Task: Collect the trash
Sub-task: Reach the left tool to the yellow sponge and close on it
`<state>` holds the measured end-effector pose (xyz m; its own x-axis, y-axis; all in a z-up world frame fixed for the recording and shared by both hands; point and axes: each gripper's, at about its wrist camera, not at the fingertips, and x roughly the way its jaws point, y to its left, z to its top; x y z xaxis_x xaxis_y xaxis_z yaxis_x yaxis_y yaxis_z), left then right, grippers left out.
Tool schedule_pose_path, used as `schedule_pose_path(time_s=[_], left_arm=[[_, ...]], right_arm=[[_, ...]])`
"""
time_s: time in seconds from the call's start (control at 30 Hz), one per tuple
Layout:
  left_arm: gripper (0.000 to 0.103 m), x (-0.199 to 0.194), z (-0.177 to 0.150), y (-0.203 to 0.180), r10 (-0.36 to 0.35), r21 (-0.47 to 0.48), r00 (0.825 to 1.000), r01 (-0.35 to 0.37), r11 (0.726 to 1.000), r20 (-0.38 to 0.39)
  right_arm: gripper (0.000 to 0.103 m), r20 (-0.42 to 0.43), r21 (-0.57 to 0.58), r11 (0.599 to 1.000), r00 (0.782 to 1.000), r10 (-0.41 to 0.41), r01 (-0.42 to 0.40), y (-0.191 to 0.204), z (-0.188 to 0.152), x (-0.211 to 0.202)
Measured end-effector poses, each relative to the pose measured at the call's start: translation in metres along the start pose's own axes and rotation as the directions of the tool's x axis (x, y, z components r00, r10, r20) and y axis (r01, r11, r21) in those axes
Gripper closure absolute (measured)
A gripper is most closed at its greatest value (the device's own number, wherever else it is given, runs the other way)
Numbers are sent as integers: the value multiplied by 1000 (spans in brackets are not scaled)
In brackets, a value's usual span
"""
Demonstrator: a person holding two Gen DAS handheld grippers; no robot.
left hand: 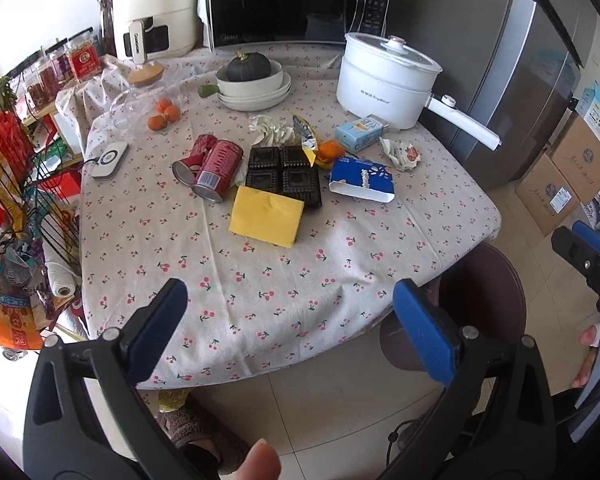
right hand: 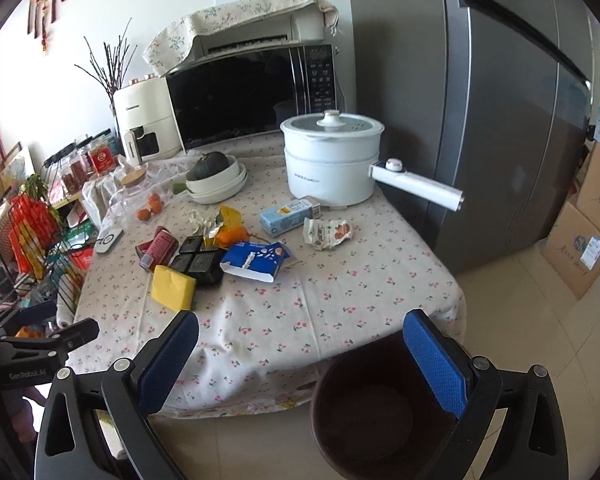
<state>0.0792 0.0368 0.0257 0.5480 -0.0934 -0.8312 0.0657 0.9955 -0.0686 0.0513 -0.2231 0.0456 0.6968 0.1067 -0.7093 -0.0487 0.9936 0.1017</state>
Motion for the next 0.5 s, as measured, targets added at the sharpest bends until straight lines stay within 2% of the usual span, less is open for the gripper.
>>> schedule_pose_path(time_s=[0.1, 0.23, 0.33, 0.4, 0.5], left_arm=[[1, 25, 16, 14, 3, -33, 997, -5, 999, -81], [1, 66, 31, 28, 1, -110, 983, -21, 994, -182], [4, 102, 40, 33, -6, -185, 969, -40, 982, -245], [4, 125, 44, 35, -36, -263, 959, -41, 964, -282], [6, 152, 48, 39, -71, -392, 953, -53, 919, -295]], right_arm=[[0, -94, 10, 998, 994, 55, -54, -2, 12, 31], [0, -167, 6, 999, 985, 37, -37, -8, 16, 72], [0, -251, 16, 999, 967, 35, -32, -16, 14, 99], [0, -284, 39, 998, 957, 51, -41, -21, 15, 111], [0, -283, 35, 999, 959, 17, -7, -30, 20, 124]])
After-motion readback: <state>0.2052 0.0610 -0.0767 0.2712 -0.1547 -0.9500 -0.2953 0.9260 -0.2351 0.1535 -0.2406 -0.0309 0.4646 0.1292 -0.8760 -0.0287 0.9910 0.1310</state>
